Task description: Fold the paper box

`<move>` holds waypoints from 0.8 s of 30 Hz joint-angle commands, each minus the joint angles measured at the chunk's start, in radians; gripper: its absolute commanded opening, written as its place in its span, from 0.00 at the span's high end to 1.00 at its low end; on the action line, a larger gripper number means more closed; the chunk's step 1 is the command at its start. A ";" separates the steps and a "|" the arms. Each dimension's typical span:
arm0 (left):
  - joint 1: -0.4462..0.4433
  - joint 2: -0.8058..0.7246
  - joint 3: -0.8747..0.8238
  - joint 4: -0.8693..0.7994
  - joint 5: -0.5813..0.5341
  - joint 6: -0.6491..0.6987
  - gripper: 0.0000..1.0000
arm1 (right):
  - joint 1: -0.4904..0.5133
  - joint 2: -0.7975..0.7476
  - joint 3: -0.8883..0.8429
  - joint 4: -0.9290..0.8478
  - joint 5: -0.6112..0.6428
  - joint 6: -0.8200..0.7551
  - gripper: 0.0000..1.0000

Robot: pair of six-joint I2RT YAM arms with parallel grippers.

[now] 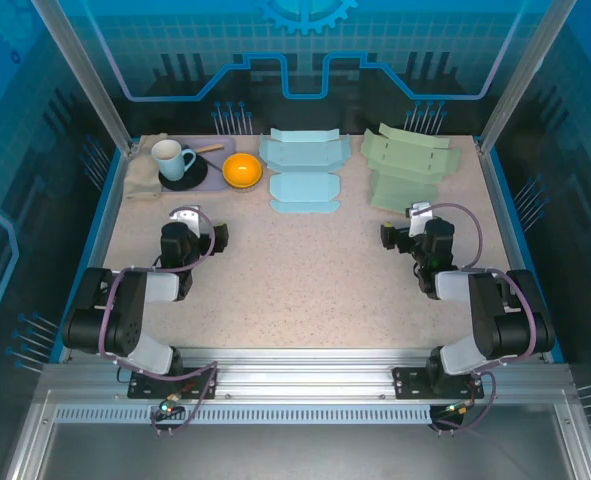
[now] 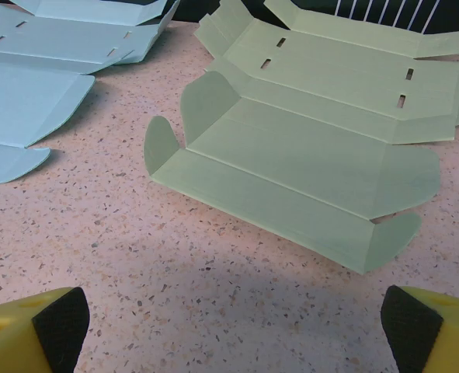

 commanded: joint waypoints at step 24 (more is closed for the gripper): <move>0.024 -0.005 0.022 -0.001 0.045 0.009 0.01 | -0.013 0.008 0.017 -0.003 -0.041 0.000 0.00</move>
